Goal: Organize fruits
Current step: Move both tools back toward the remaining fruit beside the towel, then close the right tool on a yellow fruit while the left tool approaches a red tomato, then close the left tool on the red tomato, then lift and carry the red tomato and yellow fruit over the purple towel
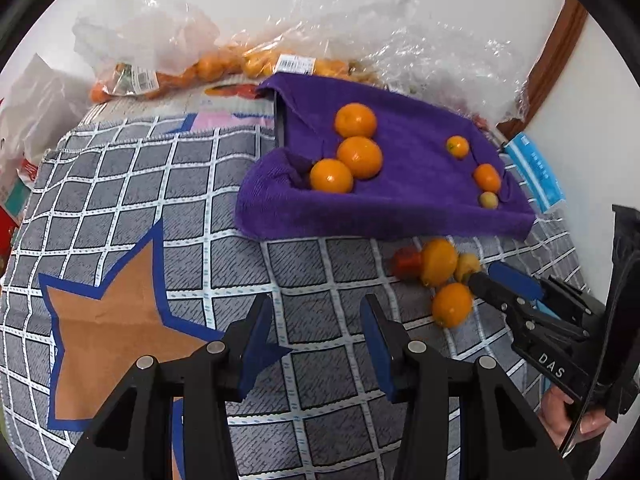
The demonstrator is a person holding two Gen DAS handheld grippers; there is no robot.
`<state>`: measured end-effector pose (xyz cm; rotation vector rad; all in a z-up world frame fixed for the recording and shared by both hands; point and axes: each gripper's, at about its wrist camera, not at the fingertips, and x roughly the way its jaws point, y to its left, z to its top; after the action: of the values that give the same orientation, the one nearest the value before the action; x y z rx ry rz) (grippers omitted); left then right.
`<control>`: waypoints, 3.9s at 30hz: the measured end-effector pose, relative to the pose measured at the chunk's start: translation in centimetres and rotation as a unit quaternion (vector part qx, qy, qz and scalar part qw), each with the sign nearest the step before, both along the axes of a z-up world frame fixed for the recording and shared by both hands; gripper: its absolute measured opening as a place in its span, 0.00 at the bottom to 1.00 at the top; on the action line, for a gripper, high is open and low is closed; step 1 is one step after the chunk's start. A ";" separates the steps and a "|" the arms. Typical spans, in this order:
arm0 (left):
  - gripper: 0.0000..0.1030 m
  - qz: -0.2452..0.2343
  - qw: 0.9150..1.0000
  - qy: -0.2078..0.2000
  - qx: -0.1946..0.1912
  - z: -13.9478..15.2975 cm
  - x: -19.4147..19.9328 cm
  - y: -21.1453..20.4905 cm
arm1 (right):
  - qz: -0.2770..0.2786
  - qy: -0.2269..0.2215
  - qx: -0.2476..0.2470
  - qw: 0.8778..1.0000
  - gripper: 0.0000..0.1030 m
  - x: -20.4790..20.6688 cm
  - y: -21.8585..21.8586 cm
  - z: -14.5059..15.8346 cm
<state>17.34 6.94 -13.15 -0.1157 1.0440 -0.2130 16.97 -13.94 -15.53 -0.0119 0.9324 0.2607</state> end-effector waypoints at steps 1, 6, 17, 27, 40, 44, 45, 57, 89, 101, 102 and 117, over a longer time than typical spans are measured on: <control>0.42 -0.002 1.000 -0.001 0.002 -0.1 0.0 0.0 | 0.000 0.001 -0.003 1.000 0.36 0.3 0.1 -0.2; 0.42 -0.011 1.000 0.000 0.000 -0.5 0.3 -0.2 | 0.001 0.011 -0.013 1.000 0.33 1.2 0.3 -1.2; 0.42 -0.028 0.998 0.011 -0.055 -1.4 1.9 -2.7 | -0.005 -0.002 -0.021 1.000 0.26 0.7 -1.7 -0.8; 0.42 -0.043 0.999 0.010 -0.020 -2.3 2.8 -5.7 | -0.057 -0.001 -0.014 0.998 0.26 -0.7 -7.1 -0.8; 0.42 -0.055 0.998 0.001 0.000 -2.5 3.5 -8.1 | -0.058 -0.008 0.007 0.998 0.26 -1.5 -7.7 -0.7; 0.38 -0.060 0.998 -0.003 0.005 -2.5 3.5 -8.5 | -0.059 -0.007 0.010 0.998 0.26 -1.6 -7.8 -0.8; 0.32 -0.064 0.998 -0.004 0.005 -2.5 3.5 -8.7 | -0.059 -0.006 0.011 0.998 0.26 -1.6 -7.8 -0.8; 0.22 -0.062 0.998 -0.002 -0.001 -2.4 3.0 -8.4 | -0.070 -0.010 0.012 0.997 0.26 -2.1 -7.8 -0.3; 0.22 -0.009 0.997 -0.062 -0.037 6.6 -2.8 -2.4 | -0.081 -0.078 0.011 0.994 0.26 -5.3 -4.9 8.9; 0.22 -0.024 0.995 -0.086 -0.040 9.1 -2.0 -2.6 | -0.075 -0.103 0.019 0.992 0.26 -4.3 -4.8 12.3; 0.22 -0.024 0.995 -0.087 -0.042 9.3 -1.8 -2.6 | -0.077 -0.106 0.017 0.991 0.26 -4.2 -4.8 12.5; 0.22 -0.033 0.994 -0.099 -0.043 10.6 0.5 -2.0 | -0.074 -0.104 0.039 0.991 0.26 -1.4 -4.6 13.2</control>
<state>17.83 4.94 -2.52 -0.1347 0.8416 -0.3230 15.53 -18.55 -2.30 0.1013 0.7102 0.1543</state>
